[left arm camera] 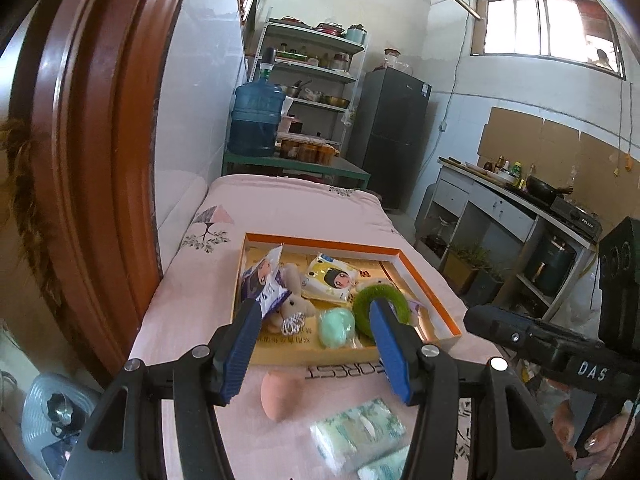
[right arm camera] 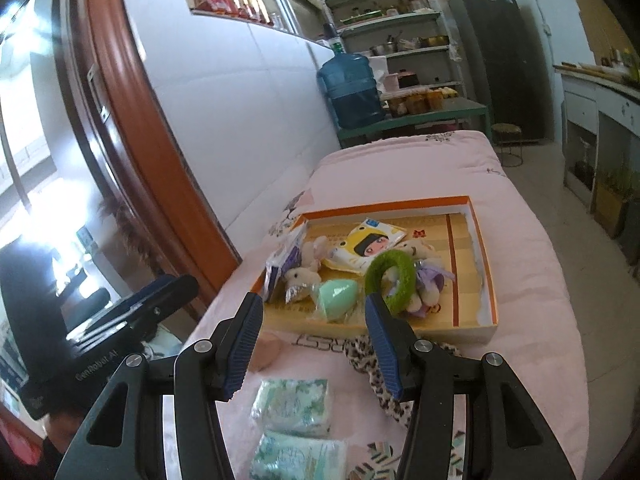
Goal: Organize soft objects
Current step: 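Withdraw both tools from the box toward the remaining items, then grasp the peach makeup sponge with the left tool while the right tool grasps the leopard-print scarf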
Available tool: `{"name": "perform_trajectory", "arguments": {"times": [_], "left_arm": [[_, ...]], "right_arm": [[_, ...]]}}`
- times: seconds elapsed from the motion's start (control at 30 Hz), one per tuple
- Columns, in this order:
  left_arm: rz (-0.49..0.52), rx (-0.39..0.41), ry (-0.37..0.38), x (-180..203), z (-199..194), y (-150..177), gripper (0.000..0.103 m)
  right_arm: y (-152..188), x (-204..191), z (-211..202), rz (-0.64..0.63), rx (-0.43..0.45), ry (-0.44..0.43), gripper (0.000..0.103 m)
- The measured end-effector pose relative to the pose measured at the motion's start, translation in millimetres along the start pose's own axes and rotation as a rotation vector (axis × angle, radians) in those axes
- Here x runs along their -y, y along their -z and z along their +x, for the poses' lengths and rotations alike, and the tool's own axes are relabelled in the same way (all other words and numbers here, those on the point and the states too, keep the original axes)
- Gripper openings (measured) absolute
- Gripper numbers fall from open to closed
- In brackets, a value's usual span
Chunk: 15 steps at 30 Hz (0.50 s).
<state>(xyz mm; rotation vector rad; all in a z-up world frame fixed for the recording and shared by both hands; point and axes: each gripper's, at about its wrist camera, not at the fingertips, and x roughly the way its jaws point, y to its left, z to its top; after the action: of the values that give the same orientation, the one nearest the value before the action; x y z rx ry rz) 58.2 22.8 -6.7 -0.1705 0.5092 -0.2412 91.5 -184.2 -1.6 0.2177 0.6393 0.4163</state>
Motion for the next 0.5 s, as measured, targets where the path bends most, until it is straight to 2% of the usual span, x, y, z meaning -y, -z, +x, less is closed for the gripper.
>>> {"name": "perform_trajectory", "arguments": {"times": [0.3, 0.5], "left_arm": [[-0.016, 0.003, 0.001, -5.1, -13.9, 17.3, 0.056], [-0.025, -0.012, -0.006, -9.2, -16.4, 31.9, 0.056]], "right_arm": [[24.5, -11.3, -8.2, -0.035, -0.032, -0.005, 0.055], [37.9, -10.0, -8.0, -0.053, -0.055, 0.036, 0.055]]}}
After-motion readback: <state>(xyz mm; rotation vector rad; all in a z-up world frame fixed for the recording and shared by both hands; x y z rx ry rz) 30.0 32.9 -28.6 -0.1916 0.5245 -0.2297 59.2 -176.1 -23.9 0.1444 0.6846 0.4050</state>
